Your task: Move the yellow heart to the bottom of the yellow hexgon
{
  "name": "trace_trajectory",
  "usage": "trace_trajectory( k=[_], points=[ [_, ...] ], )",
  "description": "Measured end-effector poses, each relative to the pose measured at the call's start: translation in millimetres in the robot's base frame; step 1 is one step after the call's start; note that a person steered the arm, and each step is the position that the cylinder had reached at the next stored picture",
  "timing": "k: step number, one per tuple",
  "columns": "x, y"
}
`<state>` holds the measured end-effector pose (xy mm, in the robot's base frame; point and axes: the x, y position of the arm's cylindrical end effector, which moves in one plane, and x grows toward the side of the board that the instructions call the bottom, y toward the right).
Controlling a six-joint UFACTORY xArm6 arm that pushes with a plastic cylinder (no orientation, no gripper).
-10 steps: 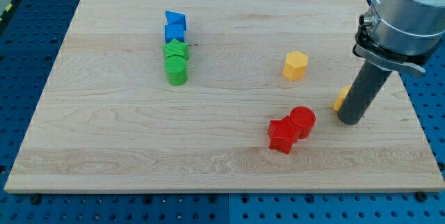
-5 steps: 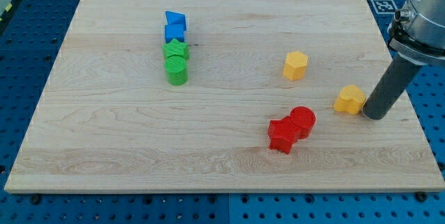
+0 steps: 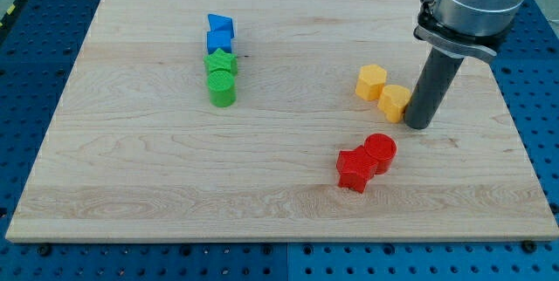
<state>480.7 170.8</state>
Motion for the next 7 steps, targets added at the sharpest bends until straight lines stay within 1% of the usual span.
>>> trace_trajectory(
  k=[1, 3, 5, 7],
  points=[
    [-3.3, 1.0],
    [-32.2, 1.0],
    [-33.2, 1.6],
    [-32.6, -11.5]
  ],
)
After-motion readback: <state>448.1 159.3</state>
